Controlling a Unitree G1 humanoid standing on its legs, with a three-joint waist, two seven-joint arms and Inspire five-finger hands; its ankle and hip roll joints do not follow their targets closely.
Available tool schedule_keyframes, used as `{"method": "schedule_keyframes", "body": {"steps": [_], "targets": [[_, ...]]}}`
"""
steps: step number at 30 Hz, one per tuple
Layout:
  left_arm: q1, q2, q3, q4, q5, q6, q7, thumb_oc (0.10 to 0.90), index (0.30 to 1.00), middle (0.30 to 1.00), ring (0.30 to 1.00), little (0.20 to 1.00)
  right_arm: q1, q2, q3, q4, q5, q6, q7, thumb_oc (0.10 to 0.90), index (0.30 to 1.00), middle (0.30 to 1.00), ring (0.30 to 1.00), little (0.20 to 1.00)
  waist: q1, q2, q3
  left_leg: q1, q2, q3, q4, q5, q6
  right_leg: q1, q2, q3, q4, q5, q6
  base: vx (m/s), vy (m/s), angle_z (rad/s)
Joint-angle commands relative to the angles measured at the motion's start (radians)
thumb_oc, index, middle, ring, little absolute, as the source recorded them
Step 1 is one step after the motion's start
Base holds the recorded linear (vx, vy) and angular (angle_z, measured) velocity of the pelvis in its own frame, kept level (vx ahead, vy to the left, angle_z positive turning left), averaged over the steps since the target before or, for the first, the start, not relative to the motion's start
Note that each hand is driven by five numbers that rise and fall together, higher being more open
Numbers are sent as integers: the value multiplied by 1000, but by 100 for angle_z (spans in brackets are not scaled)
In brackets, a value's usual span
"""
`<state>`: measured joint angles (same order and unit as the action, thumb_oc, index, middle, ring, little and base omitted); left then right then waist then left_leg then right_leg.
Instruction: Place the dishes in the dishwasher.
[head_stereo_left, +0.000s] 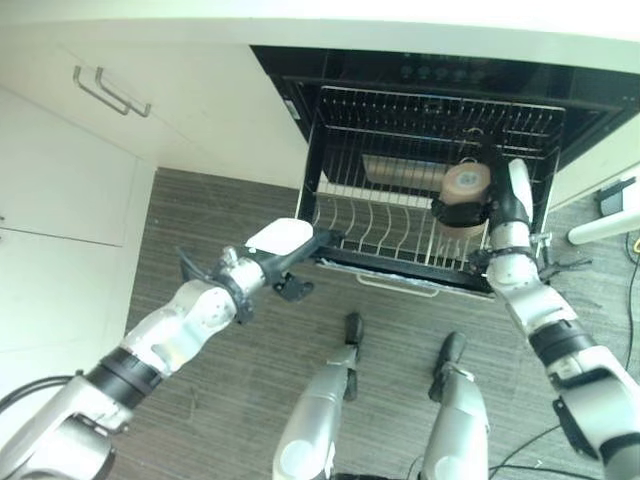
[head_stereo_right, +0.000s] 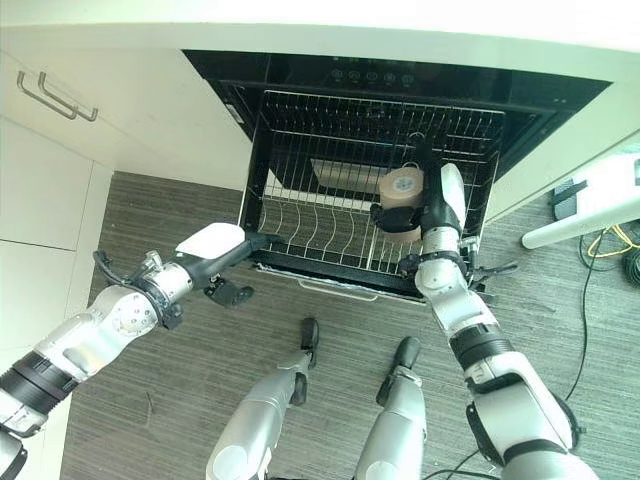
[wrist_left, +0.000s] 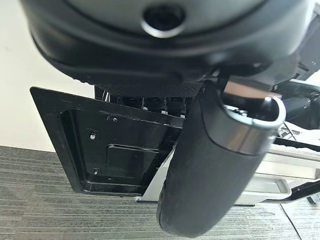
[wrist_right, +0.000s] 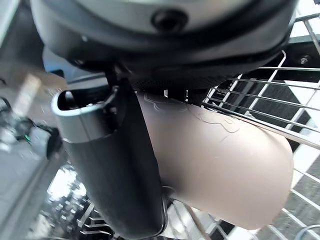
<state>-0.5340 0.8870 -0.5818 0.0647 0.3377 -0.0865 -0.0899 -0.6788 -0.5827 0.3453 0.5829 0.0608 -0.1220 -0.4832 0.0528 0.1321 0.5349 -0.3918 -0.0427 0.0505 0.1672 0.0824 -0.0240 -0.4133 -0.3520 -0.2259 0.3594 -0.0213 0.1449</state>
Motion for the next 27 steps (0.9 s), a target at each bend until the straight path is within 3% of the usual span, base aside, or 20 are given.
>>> {"method": "schedule_keyframes", "body": {"steps": [1,8,18,21,24,27], "targets": [[-23,3,83,-82,-24,-13,53,800,900,900,900,900,69,-122,-99,90,-43,-70,-147,800,900,900,900,900,-35,39,-15,54,132,93,133,-241,-44,24,-23,69,-59,-14,82,6,38,-5],[-13,3,85,-86,-29,-10,53,800,900,900,900,900,85,-109,-126,77,-67,-158,-161,800,900,900,900,900,-42,49,-15,73,131,98,133,-250,-44,34,-26,73,-59,-16,83,0,0,0],[4,6,101,-97,-37,-6,51,800,900,900,900,900,106,-103,-84,3,-87,-115,-65,800,900,900,900,900,-53,48,-15,89,133,105,133,-254,-46,44,-30,77,-59,-18,83,-6,9,-4],[7,14,107,-97,-40,-8,46,800,900,900,900,900,128,-94,-59,-11,-71,-51,9,800,900,900,900,900,-55,40,-15,87,137,110,133,-253,-46,43,-31,75,-59,-16,85,0,0,0],[9,11,107,-99,-30,-4,47,800,900,900,900,900,138,-86,-55,11,-52,-57,45,800,900,900,900,900,-53,34,-15,84,140,111,133,-252,-46,41,-32,70,-59,-14,85,-19,-22,0],[8,6,108,-95,-23,-5,48,800,900,900,900,900,136,-79,-43,25,-65,-120,103,800,900,900,900,900,-51,32,-15,80,141,111,133,-250,-46,37,-32,69,-59,-12,86,0,0,0]]}}
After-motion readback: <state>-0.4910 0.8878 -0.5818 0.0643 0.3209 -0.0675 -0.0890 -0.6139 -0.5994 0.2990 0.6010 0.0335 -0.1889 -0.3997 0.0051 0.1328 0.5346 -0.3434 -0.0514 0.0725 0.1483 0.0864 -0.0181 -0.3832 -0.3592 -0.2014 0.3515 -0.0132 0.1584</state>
